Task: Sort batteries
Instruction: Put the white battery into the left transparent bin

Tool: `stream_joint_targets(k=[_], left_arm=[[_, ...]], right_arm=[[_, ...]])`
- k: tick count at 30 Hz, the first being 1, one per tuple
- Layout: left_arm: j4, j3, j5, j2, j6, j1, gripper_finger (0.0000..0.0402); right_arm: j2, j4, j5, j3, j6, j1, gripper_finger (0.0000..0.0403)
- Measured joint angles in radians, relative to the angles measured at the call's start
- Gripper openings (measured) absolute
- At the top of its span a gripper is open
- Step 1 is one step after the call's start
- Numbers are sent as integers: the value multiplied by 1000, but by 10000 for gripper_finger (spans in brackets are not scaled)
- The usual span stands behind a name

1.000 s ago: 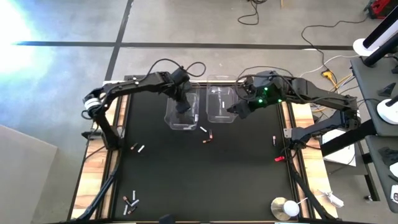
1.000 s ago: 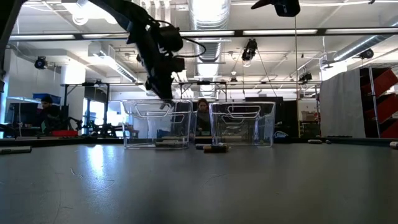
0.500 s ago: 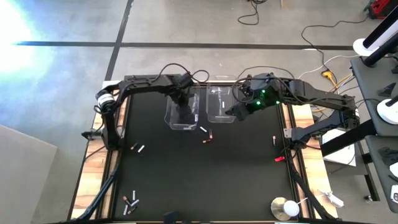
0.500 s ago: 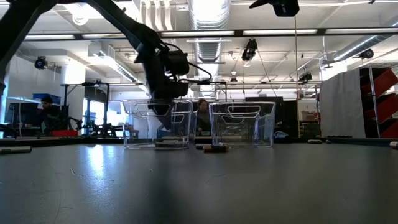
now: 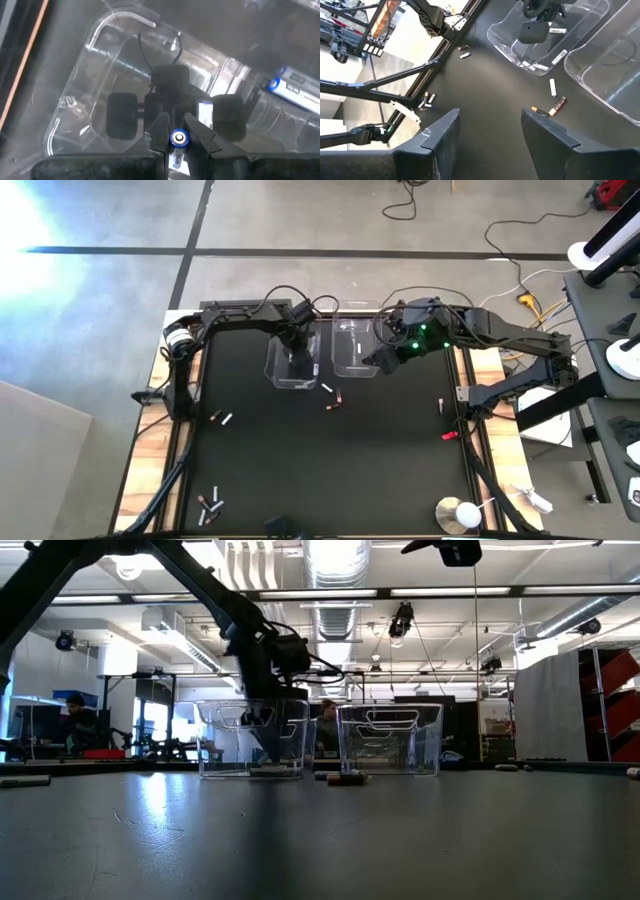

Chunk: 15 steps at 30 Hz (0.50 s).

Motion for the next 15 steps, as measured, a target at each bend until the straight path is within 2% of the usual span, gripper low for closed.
stream_joint_targets(k=[15], left_arm=[[13,0,-1,24,-53,-1,20]], right_arm=[[0,0,0,0,25,0,201]])
